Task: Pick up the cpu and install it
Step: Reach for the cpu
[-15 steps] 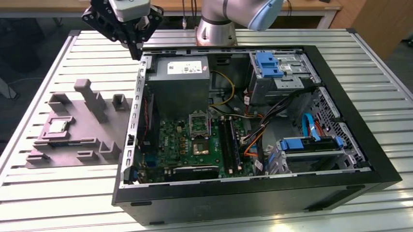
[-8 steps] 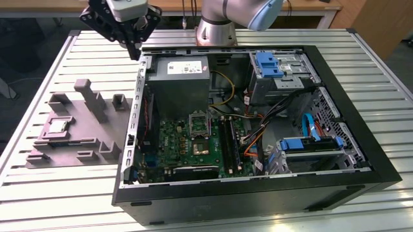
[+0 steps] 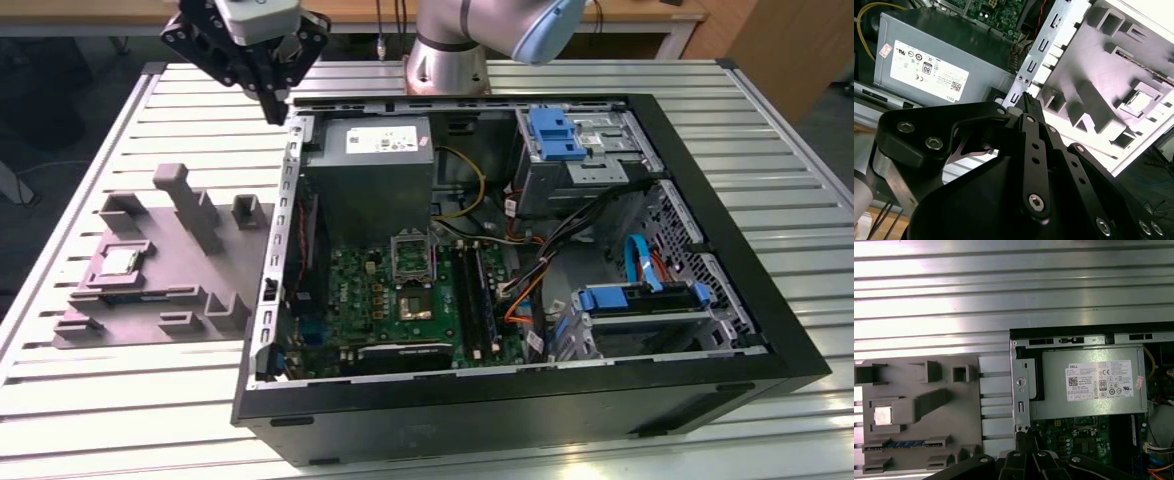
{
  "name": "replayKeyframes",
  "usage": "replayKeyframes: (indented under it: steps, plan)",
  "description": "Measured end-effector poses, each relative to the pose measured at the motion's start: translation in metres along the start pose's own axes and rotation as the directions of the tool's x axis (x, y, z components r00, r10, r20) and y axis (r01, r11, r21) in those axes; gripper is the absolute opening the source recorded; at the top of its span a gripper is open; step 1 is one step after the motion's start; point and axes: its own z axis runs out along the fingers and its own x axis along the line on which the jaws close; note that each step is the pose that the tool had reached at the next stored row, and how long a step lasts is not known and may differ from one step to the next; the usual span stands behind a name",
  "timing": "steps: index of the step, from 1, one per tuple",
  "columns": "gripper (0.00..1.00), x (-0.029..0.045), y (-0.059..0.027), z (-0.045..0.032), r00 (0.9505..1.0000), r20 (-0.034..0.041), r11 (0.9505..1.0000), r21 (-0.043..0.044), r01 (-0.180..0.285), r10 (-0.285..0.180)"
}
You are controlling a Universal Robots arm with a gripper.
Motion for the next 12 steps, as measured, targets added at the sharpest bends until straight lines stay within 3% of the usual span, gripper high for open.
replayKeyframes:
  steps: [12]
  plan:
    - [0.11, 0.0048, -0.0004, 0.0001, 1.0000, 0.0000, 1.0000, -0.0001, 0.000, 0.000]
